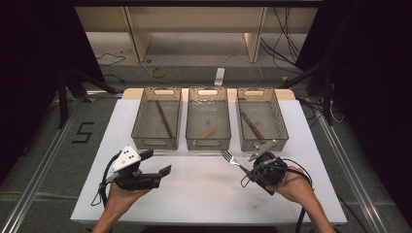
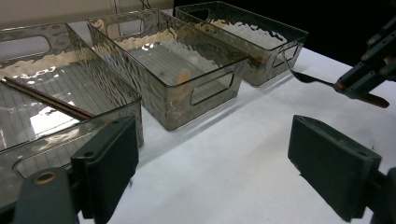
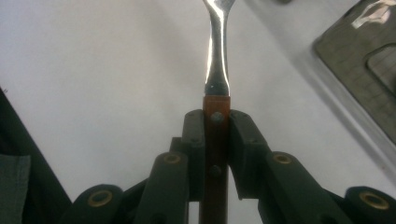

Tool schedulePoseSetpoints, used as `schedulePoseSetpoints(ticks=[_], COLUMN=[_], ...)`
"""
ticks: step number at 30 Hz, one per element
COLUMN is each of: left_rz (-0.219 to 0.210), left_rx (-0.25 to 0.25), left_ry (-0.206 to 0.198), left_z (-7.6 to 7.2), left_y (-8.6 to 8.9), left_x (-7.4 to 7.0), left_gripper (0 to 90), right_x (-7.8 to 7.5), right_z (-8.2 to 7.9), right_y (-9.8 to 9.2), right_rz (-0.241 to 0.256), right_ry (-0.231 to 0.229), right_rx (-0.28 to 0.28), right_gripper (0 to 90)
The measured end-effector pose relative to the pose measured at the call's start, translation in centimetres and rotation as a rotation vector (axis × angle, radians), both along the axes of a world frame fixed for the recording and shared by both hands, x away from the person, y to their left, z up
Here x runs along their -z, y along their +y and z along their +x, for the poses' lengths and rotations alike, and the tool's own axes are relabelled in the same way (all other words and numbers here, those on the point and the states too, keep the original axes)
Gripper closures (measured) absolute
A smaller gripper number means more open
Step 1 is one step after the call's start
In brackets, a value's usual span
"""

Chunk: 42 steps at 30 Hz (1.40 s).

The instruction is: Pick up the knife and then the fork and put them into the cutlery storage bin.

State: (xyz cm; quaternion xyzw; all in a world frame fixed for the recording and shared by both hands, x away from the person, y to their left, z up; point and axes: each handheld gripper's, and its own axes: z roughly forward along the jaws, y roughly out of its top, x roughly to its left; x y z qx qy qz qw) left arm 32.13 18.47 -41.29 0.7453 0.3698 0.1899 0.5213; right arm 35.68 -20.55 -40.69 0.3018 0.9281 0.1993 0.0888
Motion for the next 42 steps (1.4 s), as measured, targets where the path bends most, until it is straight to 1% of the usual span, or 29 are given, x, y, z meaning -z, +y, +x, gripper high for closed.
schedulePoseSetpoints(ticks=[2, 7, 10, 13, 15, 22, 23, 25, 27, 30, 31, 32, 35, 36, 40, 42], left_rz=[-0.005, -0.006, -0.009, -0.012, -0.013, -0.013, -0.013, -0.013, -0.014, -0.016, -0.021, -0.021, -0.02, -0.017, -0.02, -0.016], left_rx=[0.003, 0.004, 0.004, 0.004, 0.003, 0.001, 0.001, 0.001, 0.0, -0.002, -0.004, -0.003, -0.003, -0.002, -0.004, -0.002], left_ry=[-0.002, -0.003, -0.004, -0.003, -0.002, -0.001, -0.001, -0.003, -0.003, -0.004, -0.005, -0.005, -0.005, -0.005, -0.005, -0.005], left_z=[0.0, 0.0, 0.0, 0.0, 0.0, 0.0, 0.0, 0.0, 0.0, 0.0, 0.0, 0.0, 0.0, 0.0, 0.0, 0.0], left_y=[0.0, 0.0, 0.0, 0.0, 0.0, 0.1, 0.1, 0.1, 0.1, 0.1, 0.1, 0.1, 0.1, 0.1, 0.1, 0.1], left_x=[0.0, 0.0, 0.0, 0.0, 0.0, 0.0, 0.0, 0.0, 0.0, 0.0, 0.0, 0.0, 0.0, 0.0, 0.0, 0.0], left_gripper=[16.0, 16.0, 15.9, 15.8, 15.9, 15.9, 15.8, 15.8, 15.9, 15.9, 15.9, 15.9, 15.8, 15.9, 15.8, 15.9], right_x=[-0.2, -0.9, -1.2, -1.6, -1.8, -3.0, -3.5, -3.7, -4.2, -4.9, -5.3, -5.3, -5.7, -5.8, -6.1, -6.1], right_z=[0.4, 1.0, 1.3, 1.9, 2.1, 3.6, 4.1, 4.3, 4.9, 5.8, 6.3, 6.3, 7.1, 7.4, 8.2, 8.7], right_y=[-0.1, -0.3, -0.3, -0.4, -0.5, -0.9, -1.0, -1.0, -1.2, -1.3, -1.4, -1.4, -1.4, -1.5, -1.3, -1.2], right_rz=[0.011, 0.034, 0.038, 0.056, 0.059, 0.101, 0.093, 0.092, 0.11, 0.115, 0.11, 0.11, 0.113, 0.114, 0.13, 0.139], right_ry=[-0.006, -0.02, -0.029, -0.039, -0.043, -0.071, -0.085, -0.093, -0.098, -0.109, -0.116, -0.116, -0.115, -0.121, -0.116, -0.117], right_rx=[0.011, 0.016, 0.019, 0.03, 0.036, 0.071, 0.082, 0.092, 0.093, 0.113, 0.127, 0.127, 0.145, 0.143, 0.156, 0.153], right_gripper=[77.8, 77.8, 77.8, 77.8, 77.8, 77.8, 77.8, 77.8, 77.8, 77.8, 77.8, 77.8, 77.8, 77.8, 77.8, 77.8])
